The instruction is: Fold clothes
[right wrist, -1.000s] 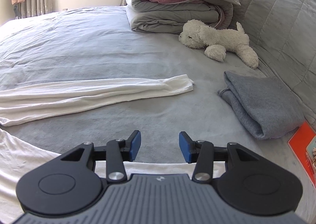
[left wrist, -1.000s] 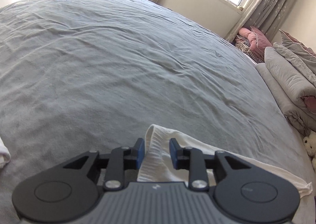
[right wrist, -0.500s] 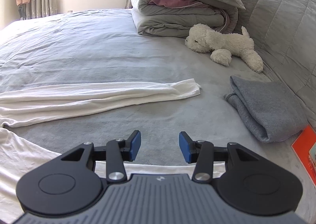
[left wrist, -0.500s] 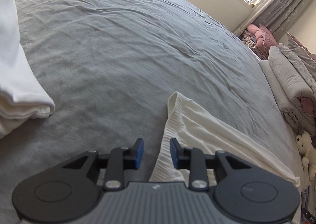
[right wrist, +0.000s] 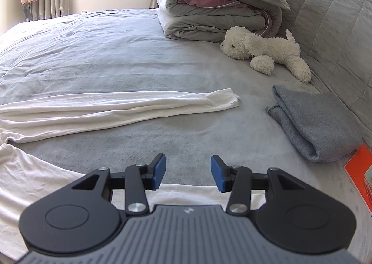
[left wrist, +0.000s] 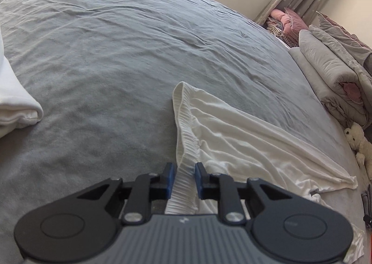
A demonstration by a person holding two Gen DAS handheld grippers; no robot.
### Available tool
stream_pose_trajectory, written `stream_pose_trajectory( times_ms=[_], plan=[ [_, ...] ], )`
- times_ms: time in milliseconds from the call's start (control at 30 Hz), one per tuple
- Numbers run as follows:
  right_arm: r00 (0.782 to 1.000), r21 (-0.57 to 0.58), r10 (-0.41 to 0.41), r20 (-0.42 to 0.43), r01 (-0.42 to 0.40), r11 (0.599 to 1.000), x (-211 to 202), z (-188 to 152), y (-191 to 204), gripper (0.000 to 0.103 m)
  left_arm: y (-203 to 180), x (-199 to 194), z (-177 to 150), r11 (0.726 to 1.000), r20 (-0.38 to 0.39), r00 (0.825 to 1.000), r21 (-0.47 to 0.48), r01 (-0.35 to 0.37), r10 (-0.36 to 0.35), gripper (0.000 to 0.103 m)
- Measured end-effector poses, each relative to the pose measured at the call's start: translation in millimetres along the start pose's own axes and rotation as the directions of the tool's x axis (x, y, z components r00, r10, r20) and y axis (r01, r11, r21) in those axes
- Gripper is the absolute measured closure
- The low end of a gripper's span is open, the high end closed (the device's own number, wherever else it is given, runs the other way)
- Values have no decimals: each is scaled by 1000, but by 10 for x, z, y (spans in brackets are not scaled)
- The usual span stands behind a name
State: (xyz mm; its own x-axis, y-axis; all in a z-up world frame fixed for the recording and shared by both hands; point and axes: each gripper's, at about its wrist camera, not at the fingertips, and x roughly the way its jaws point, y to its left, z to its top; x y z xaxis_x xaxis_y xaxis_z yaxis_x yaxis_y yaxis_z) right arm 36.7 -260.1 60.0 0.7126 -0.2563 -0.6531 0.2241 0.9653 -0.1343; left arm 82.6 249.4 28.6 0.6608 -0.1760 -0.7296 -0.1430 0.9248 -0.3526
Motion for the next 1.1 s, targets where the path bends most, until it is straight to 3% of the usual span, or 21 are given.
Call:
stream_pose_trajectory(
  times_ms=[133,333,500,633,1100],
  plan=[
    [1000,-1,4,3,-4,1000,-2,15,11,56,-173,-106,-44,995,33,999,92,-26,23,83],
    [1000,-19,13,4,-13,1000,14,31,74,56,-211,-98,-40,993,36,999,119,-27,23,83],
    [1000,-21,15,3,-14,1000,7,16,75,54,-97,-7,-19,998,-10,1000,60,-16,17,81],
    [1000,-18,14,3,-14,1000,2,15,69,54,31,-67,37,999,-6,1000,-38,29,-29,76],
    [1000,-25,16,2,-16,1000,0,10,92,53,389,-72,125,981,-7,1000,-194,-22,21,72]
  ],
)
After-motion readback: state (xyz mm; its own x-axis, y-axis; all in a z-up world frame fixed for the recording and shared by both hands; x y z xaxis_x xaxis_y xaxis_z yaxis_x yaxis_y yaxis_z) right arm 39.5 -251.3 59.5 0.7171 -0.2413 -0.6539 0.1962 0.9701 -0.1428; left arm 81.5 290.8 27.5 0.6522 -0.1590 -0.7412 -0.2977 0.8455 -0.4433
